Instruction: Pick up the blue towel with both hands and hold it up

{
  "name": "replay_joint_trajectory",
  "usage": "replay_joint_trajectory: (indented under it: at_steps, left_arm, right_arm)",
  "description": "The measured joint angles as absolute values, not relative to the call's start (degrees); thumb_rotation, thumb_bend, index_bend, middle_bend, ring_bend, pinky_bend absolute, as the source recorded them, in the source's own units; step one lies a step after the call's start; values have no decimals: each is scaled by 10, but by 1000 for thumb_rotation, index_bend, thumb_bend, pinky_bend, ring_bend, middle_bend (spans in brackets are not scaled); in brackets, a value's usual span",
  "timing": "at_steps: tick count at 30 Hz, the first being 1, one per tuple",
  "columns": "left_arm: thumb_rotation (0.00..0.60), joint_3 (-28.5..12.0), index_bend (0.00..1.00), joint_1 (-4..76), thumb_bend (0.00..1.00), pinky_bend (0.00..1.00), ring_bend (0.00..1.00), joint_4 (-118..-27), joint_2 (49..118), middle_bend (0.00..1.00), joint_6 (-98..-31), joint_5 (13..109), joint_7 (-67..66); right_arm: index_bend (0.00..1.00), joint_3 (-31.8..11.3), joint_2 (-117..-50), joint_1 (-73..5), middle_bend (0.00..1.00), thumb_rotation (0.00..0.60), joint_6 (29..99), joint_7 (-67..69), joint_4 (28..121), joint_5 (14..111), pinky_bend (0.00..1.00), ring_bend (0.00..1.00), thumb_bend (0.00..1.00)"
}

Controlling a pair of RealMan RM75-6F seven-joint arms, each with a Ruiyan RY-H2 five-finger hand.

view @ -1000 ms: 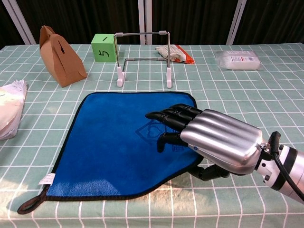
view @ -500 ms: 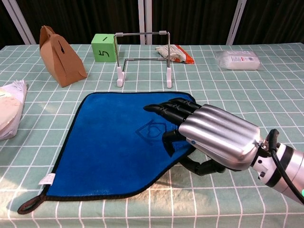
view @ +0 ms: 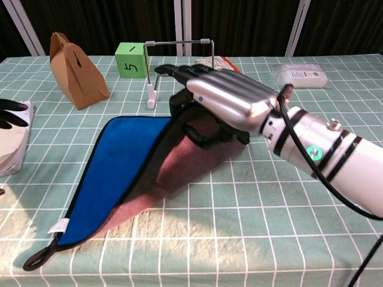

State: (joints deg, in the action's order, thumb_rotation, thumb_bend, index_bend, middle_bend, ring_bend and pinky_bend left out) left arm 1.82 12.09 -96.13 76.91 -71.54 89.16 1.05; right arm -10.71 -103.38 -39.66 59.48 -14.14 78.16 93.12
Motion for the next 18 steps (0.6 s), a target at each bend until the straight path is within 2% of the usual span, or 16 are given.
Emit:
replay_joint_trajectory:
  at_steps: [5,9,15,18]
  left_arm:
    - [392,14,148,151,78,297,218,-946,787,224,-679,894,69]
    - [334,9,202,171,74,345,262,-927,807,269,-656,889,101]
    - [284,6,218,187,74,376,291,-914,825,305,-636,879,130]
    - [221,6,229,193,74,385,301,-915,827,317,-630,880,151]
  right_arm:
    - [1000,-174,-1044,-446,0,600,557,-145,766,873,0,0,497]
    - [1000,-214,-1053,-485,0,600,538,-152,749,834,0,0,500]
    - [1000,-234,-1066,-520,0,600,526,-169,723,796,0,0,502]
    - [1000,-235,-1069,-530,0,600,525,-175,714,784,0,0,501]
